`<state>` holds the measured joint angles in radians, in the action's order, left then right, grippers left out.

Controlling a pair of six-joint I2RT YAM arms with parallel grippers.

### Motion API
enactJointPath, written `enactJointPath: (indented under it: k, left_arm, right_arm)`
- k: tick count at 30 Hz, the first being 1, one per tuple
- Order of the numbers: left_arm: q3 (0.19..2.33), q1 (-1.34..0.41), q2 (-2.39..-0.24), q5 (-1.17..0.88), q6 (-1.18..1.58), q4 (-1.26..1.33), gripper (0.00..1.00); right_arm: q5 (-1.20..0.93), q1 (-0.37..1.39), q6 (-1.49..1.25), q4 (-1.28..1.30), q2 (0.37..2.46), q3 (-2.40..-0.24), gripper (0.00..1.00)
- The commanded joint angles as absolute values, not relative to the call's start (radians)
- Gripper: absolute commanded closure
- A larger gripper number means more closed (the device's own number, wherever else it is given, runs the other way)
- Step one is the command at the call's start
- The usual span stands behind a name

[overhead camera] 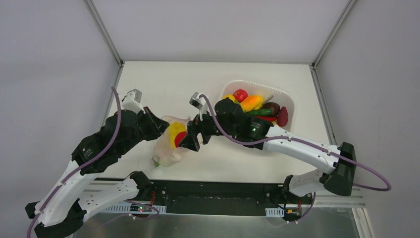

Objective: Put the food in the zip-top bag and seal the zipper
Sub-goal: Place the fake fruit in the zipper food storage bag, then adjust the zipper food storage bag at the center of the board.

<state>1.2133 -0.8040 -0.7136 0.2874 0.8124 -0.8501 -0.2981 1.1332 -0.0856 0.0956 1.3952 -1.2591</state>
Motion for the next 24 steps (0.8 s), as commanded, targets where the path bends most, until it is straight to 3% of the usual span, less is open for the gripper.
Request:
enactJointPath:
  k: [1, 5, 10, 16, 18, 20, 22, 24]
  left_arm:
    - [1.199, -0.802, -0.696, 0.366, 0.84, -0.788, 1.0]
    - [1.201, -0.802, -0.714, 0.375, 0.835, -0.787, 1.0]
    - [1.208, -0.801, -0.748, 0.337, 0.824, -0.766, 1.0]
    - [1.214, -0.802, -0.765, 0.312, 0.817, -0.761, 1.0]
    - [1.22, -0.802, -0.763, 0.306, 0.812, -0.765, 1.0]
    - [1.222, -0.802, -0.76, 0.308, 0.81, -0.772, 1.0]
    - [1.221, -0.802, -0.754, 0.315, 0.808, -0.781, 1.0]
    - [1.217, -0.802, -0.748, 0.328, 0.805, -0.791, 1.0]
  right_arm:
    - [-0.261, 1.137, -0.098, 0.073, 1.238, -1.282, 0.2]
    - [-0.207, 1.137, -0.099, 0.07, 1.085, -1.201, 0.22]
    - [0.167, 1.132, -0.211, 0.083, 1.022, -1.06, 0.28]
    - [0.064, 1.102, -0.334, 0.122, 1.194, -1.141, 0.33]
    - [0.06, 1.102, -0.343, 0.15, 1.269, -1.189, 0.42]
    - [0.068, 1.102, -0.327, 0.203, 1.343, -1.246, 0.59]
    - [0.07, 1.101, -0.302, 0.249, 1.39, -1.306, 0.83]
    - [0.048, 1.101, -0.284, 0.231, 1.382, -1.316, 0.96]
